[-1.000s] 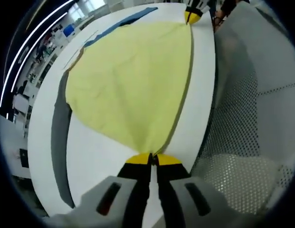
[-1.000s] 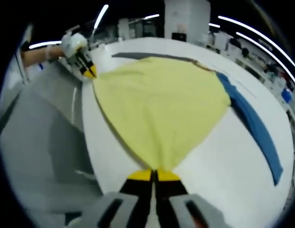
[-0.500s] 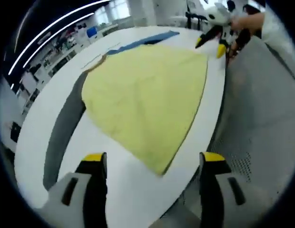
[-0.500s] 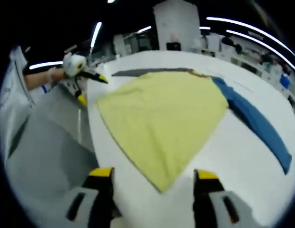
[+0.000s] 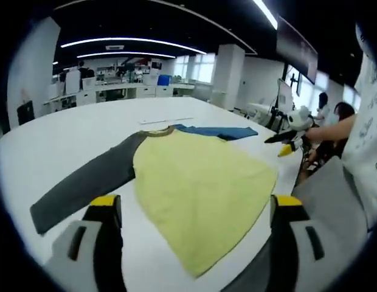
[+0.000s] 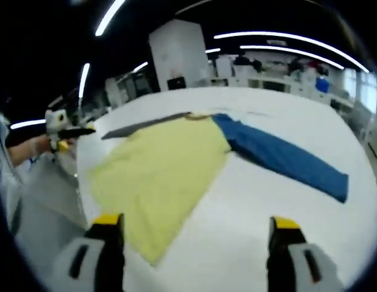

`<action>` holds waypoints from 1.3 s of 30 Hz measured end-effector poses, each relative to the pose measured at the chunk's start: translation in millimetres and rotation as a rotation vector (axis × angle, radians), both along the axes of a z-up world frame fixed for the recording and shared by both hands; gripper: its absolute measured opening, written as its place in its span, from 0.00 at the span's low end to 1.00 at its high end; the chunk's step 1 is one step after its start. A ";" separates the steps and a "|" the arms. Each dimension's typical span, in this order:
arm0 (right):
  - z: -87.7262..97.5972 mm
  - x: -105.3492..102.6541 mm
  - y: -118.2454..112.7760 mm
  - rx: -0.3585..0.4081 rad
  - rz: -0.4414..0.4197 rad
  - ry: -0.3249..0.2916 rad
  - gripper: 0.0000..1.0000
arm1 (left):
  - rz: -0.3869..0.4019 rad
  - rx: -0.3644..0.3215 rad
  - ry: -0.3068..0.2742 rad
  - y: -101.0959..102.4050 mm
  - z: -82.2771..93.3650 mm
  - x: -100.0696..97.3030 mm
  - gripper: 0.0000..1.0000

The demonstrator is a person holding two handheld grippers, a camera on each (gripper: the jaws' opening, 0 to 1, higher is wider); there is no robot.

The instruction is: Fold the garment on the visible template until the final outline fits inside the template.

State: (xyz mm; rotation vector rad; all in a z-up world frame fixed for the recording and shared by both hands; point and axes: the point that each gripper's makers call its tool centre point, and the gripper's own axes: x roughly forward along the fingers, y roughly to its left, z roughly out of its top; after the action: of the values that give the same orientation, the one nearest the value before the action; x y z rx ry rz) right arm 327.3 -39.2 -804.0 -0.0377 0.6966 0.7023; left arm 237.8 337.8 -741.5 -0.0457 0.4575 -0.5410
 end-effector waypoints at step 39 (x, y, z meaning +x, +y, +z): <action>-32.0 130.0 -194.0 -0.125 -0.662 0.080 0.22 | 0.097 -0.081 0.002 2.3 -11.0 7.1 0.90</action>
State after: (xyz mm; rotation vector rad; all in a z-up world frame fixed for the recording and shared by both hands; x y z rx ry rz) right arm 457.3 -233.3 -836.0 0.1040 0.7723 0.0252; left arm 245.0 340.2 -752.4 -0.1455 0.4325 -0.4645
